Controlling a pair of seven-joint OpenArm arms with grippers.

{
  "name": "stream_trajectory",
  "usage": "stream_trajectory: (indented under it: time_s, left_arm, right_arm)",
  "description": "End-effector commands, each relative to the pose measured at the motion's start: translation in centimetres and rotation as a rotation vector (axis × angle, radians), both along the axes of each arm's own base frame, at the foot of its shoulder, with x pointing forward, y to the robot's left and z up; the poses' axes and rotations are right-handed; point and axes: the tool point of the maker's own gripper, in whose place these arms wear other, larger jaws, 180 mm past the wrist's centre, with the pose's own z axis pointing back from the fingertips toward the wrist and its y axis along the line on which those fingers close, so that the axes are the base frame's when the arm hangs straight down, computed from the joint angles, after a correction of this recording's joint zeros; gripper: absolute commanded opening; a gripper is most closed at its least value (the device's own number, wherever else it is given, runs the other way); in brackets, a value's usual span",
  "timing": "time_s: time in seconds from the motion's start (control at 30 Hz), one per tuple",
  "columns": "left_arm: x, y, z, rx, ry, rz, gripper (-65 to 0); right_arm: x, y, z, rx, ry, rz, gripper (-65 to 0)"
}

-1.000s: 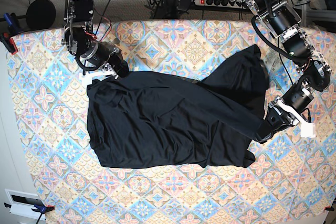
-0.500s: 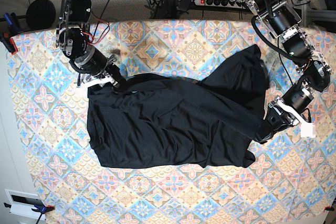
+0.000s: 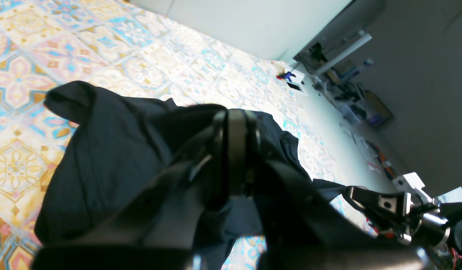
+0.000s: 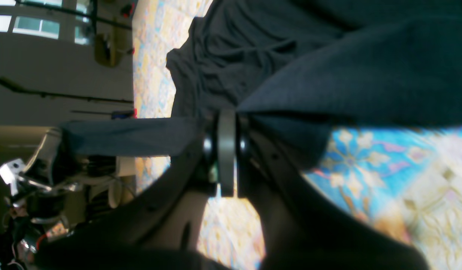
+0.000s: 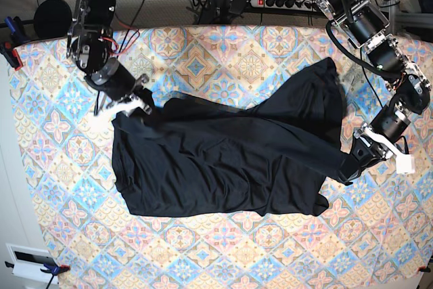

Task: Layout the t-shirt on the table in an organized manner, then fold the t-shirt properly
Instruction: 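Lift the held shirt edge with the right gripper and pull it away, then lower the right gripper's fabric onto the shirt body toward the left gripper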

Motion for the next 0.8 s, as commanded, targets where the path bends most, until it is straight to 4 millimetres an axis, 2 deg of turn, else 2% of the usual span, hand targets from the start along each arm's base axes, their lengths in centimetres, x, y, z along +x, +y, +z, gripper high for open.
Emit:
stream_trajectory:
  time_s: [0.0,0.1,0.3,0.77]
  left_arm:
    - [0.2,0.4,1.6,0.001,-0.052,0.005,-65.0]
    - [-0.2,0.4,1.0,0.002,-0.036,0.005,-65.0]
    - [-0.7,0.5,0.3,0.003,-0.015,0.003,-65.0]
    - [-1.0,1.2,0.4,0.045,-0.001,-0.006,-65.0]
  right_arm:
    - [-1.0,-0.5,-0.4,-0.003,0.020,-0.004,-65.0]
    - [-3.6,-1.6,-2.4,-0.015,0.097,-0.034,-65.0]
    - [-6.4,-3.1,-4.2,-0.033,0.179,-0.072,-65.0]
    - [-11.4,-3.0,-6.5,-0.038,0.309,-0.065,-65.0]
